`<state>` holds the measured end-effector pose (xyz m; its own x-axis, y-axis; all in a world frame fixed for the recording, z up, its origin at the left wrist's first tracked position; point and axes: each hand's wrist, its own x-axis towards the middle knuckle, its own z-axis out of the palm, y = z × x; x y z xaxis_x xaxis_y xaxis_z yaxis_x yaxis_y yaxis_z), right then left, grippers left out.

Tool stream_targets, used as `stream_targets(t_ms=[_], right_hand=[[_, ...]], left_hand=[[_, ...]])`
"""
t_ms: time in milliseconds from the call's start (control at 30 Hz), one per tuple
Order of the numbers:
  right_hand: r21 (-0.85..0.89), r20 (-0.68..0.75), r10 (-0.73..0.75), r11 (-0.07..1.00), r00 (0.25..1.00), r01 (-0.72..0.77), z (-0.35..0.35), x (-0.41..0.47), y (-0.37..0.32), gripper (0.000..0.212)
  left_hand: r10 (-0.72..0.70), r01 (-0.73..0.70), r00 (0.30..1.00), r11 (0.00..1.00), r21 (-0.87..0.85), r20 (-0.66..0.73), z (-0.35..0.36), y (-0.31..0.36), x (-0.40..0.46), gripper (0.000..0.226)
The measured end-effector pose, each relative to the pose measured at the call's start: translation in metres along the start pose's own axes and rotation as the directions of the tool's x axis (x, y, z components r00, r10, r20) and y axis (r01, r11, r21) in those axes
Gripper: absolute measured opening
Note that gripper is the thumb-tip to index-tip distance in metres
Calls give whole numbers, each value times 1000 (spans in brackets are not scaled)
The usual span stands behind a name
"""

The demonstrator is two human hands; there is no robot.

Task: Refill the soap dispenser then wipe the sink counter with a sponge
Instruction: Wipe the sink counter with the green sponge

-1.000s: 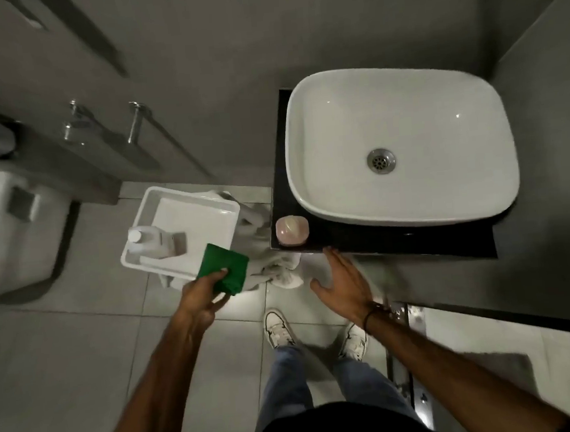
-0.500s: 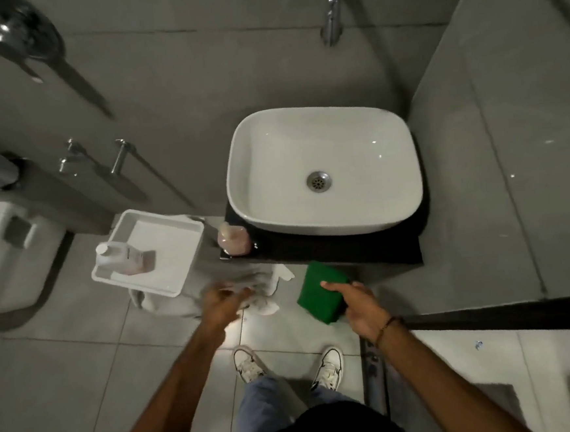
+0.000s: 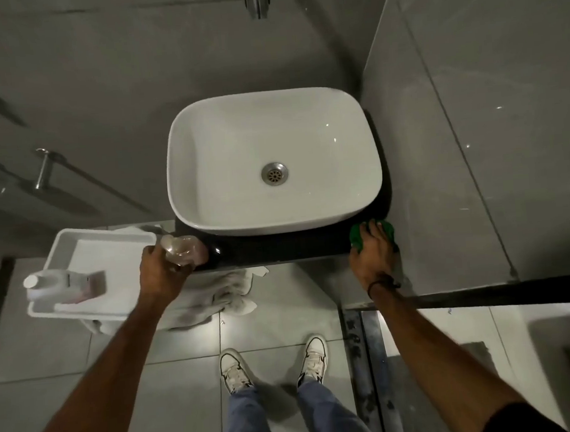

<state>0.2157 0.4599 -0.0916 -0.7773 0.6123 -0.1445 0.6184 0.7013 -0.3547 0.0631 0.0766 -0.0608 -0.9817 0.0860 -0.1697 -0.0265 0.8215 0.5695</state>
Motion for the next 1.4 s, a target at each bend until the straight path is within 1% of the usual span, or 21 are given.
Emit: stream_targets(t_ms=[100, 200, 367, 500, 633, 733, 867, 933, 1067, 1200, 1267, 1333, 1400], right_hand=[[54, 19, 29, 998, 999, -30, 14, -10, -13, 66], [125, 35, 31, 992, 999, -36, 32, -29, -50, 73], [163, 135, -102, 983, 986, 79, 71, -64, -134, 75], [157, 185, -208, 971, 960, 180, 103, -88, -213, 75], [233, 247, -350, 927, 904, 295, 133, -103, -294, 75], [258, 274, -466, 878, 841, 403, 144, -104, -319, 73], [269, 335, -617, 787, 712, 556, 135, -97, -291, 72], [263, 331, -635, 772, 698, 578, 126, -93, -268, 74], [218, 291, -574, 819, 765, 531, 103, -87, -217, 76], [205, 259, -449, 891, 855, 405, 63, -70, -147, 79], [182, 234, -374, 924, 897, 338, 42, -58, -109, 74], [183, 186, -264, 956, 946, 231, 22, -45, -72, 69], [154, 157, -149, 980, 976, 125, 4, -28, -37, 68]], left_hand=[[30, -27, 999, 998, -59, 42, -10, -5, 7, 65], [26, -21, 997, 998, -67, 78, -26, -15, 7, 65], [-44, 51, 997, 992, -116, 64, -57, -43, 4, 68], [-57, 63, 998, 985, -163, 40, -88, -65, 8, 61], [-42, 45, 999, 983, -181, 23, -108, -76, 12, 57], [-2, 8, 999, 984, -177, 33, -115, -82, 17, 56], [18, -9, 999, 985, -173, 51, -114, -81, 24, 58], [34, -18, 996, 983, -180, 86, -107, -74, 26, 59], [86, -53, 984, 977, -208, 154, -85, -54, 30, 58], [124, -91, 974, 981, -174, 187, -62, -35, 33, 59], [117, -88, 973, 985, -149, 197, -51, -29, 34, 61], [89, -63, 974, 990, -130, 207, -42, -25, 33, 63], [66, -42, 975, 992, -116, 212, -35, -22, 31, 64]])
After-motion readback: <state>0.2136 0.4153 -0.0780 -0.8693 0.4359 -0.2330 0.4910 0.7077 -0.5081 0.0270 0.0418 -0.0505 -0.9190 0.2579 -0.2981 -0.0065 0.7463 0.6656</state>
